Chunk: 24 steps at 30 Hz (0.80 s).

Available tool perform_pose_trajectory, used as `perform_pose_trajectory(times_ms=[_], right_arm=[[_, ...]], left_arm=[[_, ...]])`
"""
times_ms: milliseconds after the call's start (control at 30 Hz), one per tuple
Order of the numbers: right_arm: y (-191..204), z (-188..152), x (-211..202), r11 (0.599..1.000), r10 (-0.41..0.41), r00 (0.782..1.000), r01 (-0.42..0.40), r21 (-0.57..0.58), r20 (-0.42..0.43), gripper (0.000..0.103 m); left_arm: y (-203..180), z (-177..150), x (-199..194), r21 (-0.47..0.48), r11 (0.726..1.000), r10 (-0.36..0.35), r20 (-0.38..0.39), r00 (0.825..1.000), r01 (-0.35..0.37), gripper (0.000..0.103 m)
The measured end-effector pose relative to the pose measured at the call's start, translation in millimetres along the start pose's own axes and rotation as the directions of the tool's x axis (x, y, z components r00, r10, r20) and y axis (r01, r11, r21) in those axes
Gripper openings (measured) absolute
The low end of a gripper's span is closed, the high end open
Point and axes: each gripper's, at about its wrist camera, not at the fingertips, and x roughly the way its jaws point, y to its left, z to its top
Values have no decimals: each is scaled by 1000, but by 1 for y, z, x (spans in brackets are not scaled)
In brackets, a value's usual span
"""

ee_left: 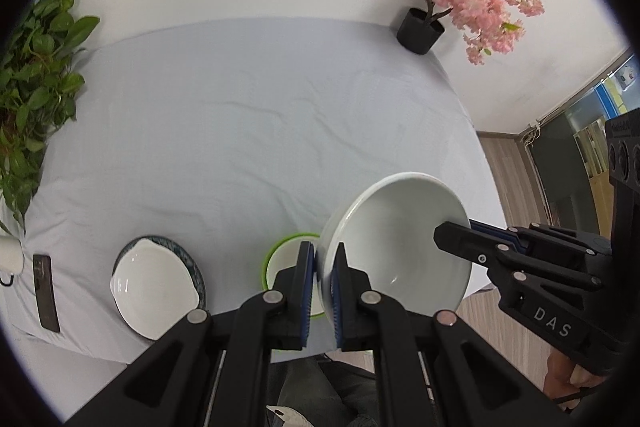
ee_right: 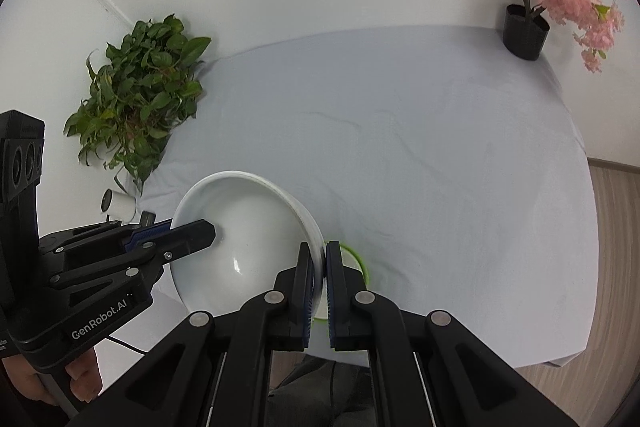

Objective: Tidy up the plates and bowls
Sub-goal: 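Carry the small white bowl with both grippers and lower it into the white bowl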

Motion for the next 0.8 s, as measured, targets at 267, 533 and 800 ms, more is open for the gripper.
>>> perform_pose_trajectory(times_ms=[267,533,800], right_arm=[[-21,-27,64,1000,19,997,-17,26,-74,4],[-42,-56,139,998,-13,987,24,64,-159,4],[-59,-62,194,994,-50,983,66,84,-179,4]], left_arm=[[27,-24,56,-38,999,-30,-75,997,28,8],[53,-43,119,-87,994,-73,-143,987,61,7],[66,-46,157,-106,993,-74,-165,983,57,7]])
